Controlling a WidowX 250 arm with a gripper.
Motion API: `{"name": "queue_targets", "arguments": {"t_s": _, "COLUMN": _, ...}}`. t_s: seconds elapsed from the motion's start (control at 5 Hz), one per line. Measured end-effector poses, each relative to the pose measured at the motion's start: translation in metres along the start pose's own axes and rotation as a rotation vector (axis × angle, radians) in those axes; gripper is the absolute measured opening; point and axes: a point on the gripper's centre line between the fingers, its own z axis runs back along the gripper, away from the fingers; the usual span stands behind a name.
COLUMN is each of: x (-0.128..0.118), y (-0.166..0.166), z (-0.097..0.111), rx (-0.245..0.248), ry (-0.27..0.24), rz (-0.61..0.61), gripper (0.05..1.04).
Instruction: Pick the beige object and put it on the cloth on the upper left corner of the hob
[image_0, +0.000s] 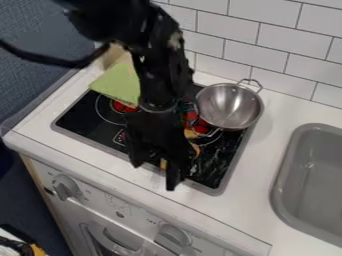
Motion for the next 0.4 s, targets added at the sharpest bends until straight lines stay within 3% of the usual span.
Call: {"name": "queue_targets", "arguments": {"t_s": 0.4, "x": 0.015, "y": 0.002, "z": -0.018, "rx": 0.002, "ry": 0.005, "rz": 0.043, "gripper": 1.001}}
